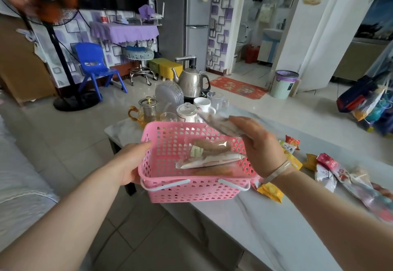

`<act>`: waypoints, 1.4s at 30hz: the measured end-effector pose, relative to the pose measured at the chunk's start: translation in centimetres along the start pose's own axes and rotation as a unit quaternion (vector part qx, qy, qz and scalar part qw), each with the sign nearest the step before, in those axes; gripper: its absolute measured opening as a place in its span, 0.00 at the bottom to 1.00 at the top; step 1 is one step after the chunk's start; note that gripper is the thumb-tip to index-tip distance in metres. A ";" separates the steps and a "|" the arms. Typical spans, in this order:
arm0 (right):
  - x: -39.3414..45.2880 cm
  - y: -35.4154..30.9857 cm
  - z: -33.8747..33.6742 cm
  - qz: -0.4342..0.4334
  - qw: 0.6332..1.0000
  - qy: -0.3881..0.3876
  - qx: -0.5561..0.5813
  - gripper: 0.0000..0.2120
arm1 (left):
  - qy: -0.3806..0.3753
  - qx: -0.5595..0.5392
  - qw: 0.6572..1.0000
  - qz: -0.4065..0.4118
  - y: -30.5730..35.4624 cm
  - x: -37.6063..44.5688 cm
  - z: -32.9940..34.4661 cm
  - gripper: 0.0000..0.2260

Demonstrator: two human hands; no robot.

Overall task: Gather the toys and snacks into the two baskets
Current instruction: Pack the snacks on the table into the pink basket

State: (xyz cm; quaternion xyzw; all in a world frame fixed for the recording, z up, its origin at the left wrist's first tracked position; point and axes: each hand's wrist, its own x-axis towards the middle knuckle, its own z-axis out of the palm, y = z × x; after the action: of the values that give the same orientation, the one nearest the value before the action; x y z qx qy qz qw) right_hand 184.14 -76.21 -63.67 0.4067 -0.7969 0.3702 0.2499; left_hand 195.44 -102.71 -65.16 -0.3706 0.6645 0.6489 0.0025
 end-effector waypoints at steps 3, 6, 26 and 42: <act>0.0 -0.4 0.7 -0.035 0.998 -0.052 -0.019 0.25 | -0.011 0.004 1.000 0.001 -0.1 -0.3 0.0 0.15; -0.4 0.4 1.3 -0.035 0.966 -0.226 -0.116 0.22 | -0.020 0.006 1.000 0.004 -0.4 -0.3 -0.1 0.15; -4.1 13.1 -0.9 0.408 0.900 -0.065 -0.137 0.16 | 0.007 -0.006 1.000 0.005 -1.2 3.8 0.2 0.15; -9.3 14.9 2.3 0.492 0.817 -0.137 -0.270 0.26 | 0.009 0.007 1.000 -0.015 -1.9 5.6 0.9 0.15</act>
State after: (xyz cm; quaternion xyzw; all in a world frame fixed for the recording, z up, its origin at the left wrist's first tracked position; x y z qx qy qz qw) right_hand 176.58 -67.83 -77.33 -0.0764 -0.9848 0.1546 0.0227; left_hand 191.91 -104.44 -69.63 -0.3863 0.6637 0.6405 0.0088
